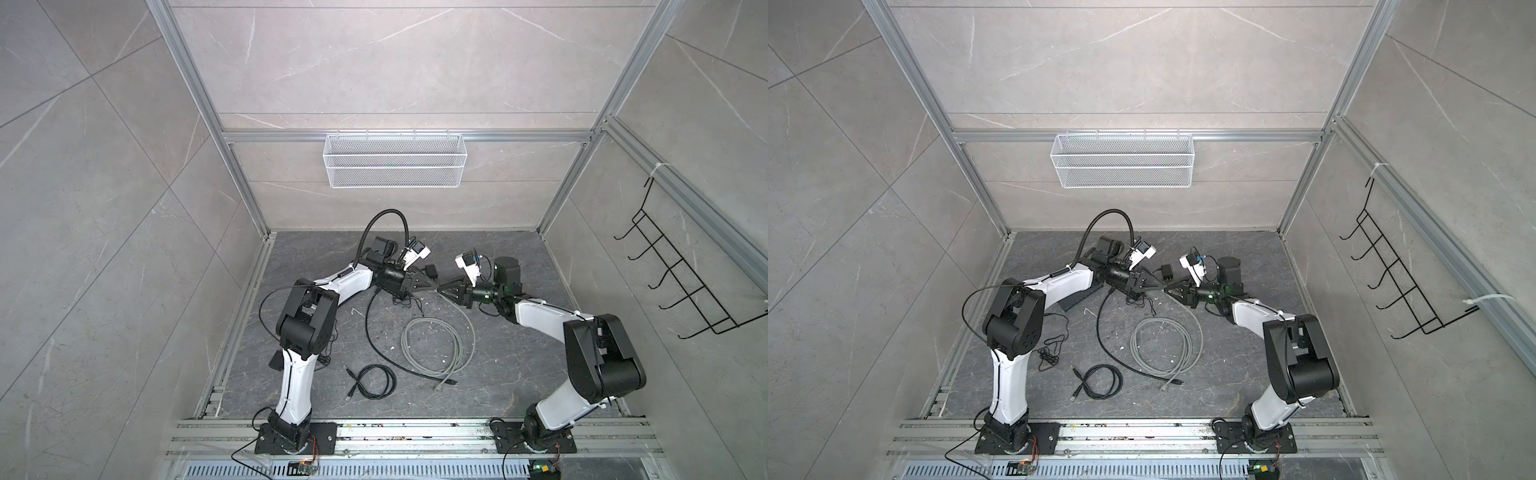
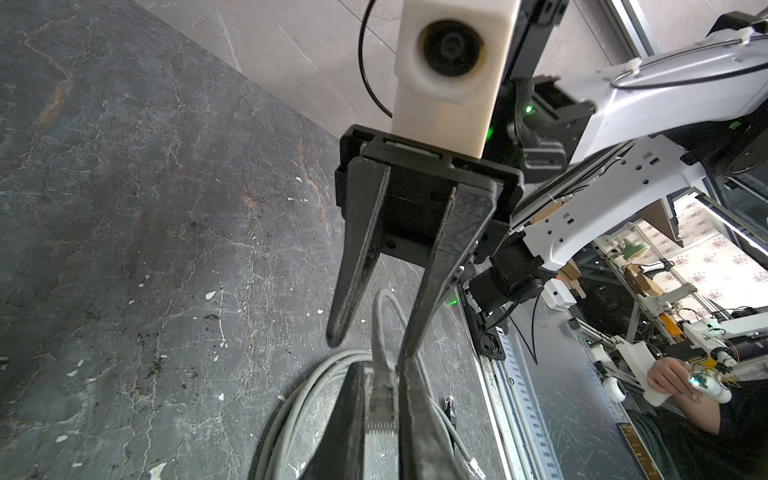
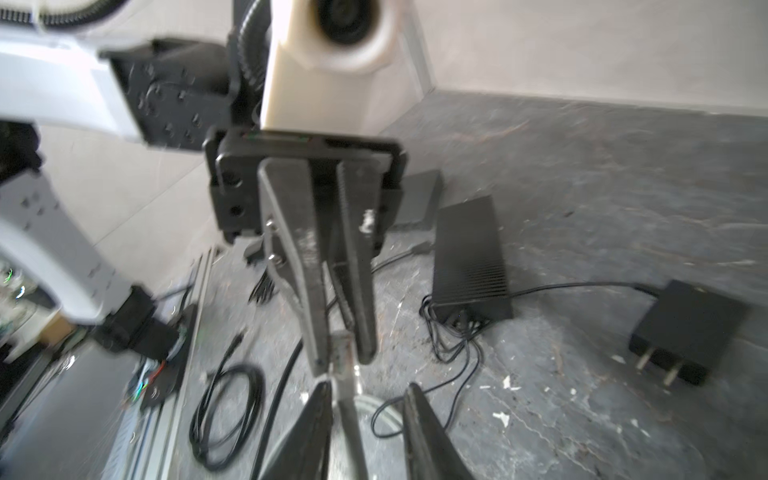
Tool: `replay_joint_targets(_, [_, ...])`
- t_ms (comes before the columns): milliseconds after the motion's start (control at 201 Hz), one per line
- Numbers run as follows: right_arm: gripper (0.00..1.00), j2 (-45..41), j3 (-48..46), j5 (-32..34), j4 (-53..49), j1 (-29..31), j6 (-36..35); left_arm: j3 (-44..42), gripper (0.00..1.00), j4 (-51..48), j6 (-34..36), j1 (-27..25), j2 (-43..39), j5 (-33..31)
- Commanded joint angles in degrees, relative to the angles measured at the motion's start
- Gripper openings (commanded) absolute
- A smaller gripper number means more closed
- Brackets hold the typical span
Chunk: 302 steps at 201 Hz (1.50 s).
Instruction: Insert the plug into the switch port
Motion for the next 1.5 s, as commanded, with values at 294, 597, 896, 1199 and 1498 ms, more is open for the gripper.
replay_joint_targets(294, [0.34, 3.66, -12.77, 4.41, 47.65, 2.98, 19.83, 0.82, 0.0, -0.46, 0.96, 0.11, -4.0, 3.76])
replay_joint_targets(597, [0.34, 6.06, -10.85, 0.35, 41.91, 3.38, 12.2, 2.27, 0.0, -3.69, 2.57, 0.14, -4.14, 3.97])
replay_joint_targets(896, [0.33, 5.39, -9.76, -1.05, 35.13, 2.8, 7.45, 2.44, 0.0, -4.62, 3.0, 0.15, -4.45, 4.21])
replay_joint_targets(1199, [0.31, 7.31, -8.48, -3.21, 41.48, 1.97, 11.37, 2.49, 0.0, -5.1, 2.91, 0.01, -4.34, 4.34])
replay_joint_targets(1498, [0.29, 9.03, -7.05, -4.27, 41.55, 2.31, 11.1, 2.46, 0.0, -5.23, 2.86, 0.02, -4.72, 4.38])
